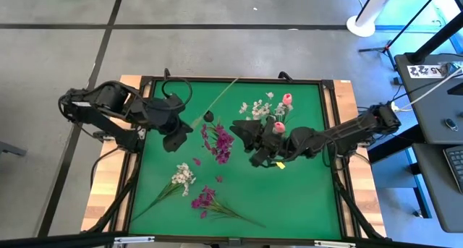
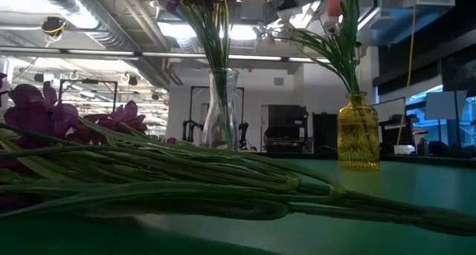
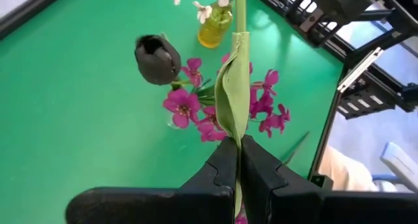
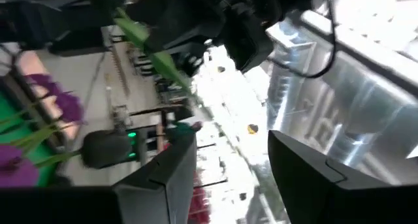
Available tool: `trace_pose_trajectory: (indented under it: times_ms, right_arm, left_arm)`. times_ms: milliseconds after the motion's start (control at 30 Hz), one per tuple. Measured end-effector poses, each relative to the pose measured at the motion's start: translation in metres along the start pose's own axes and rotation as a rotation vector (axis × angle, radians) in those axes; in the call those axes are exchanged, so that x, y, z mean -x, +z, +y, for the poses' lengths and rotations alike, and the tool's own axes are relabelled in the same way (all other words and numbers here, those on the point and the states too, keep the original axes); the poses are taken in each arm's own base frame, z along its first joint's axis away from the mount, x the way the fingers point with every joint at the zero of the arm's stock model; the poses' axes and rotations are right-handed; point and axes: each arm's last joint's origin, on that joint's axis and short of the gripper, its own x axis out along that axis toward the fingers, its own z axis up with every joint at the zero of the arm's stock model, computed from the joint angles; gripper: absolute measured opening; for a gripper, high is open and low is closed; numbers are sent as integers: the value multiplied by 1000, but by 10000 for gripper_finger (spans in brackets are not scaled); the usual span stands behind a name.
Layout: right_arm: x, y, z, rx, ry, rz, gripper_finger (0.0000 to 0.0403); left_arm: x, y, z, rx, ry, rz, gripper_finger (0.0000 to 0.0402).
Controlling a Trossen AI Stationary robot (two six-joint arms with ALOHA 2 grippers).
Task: Sort flowers into vase by color
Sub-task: Put the black tulip into the transparent vase
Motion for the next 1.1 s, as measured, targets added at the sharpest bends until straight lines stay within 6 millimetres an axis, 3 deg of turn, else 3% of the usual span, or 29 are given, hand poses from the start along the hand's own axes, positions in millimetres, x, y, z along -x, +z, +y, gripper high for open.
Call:
trace_pose_trajectory:
  times_ms: [133, 533, 767, 1100]
  right_arm:
    - [-3, 1, 2, 61, -42, -18, 189]
    - [-11, -13, 8, 111, 8, 91, 189]
    - [-11, -17, 21, 166, 128, 127, 189]
    - [-10, -16, 21, 132, 124, 153, 189]
  left_arm:
    - [-6, 0, -4, -3, -18, 30, 2]
    - [-53, 0, -31, -66, -25, 121, 2]
    - [-53, 0, -31, -63, -26, 124, 2]
    - [-52, -1, -28, -64, -3, 135, 2]
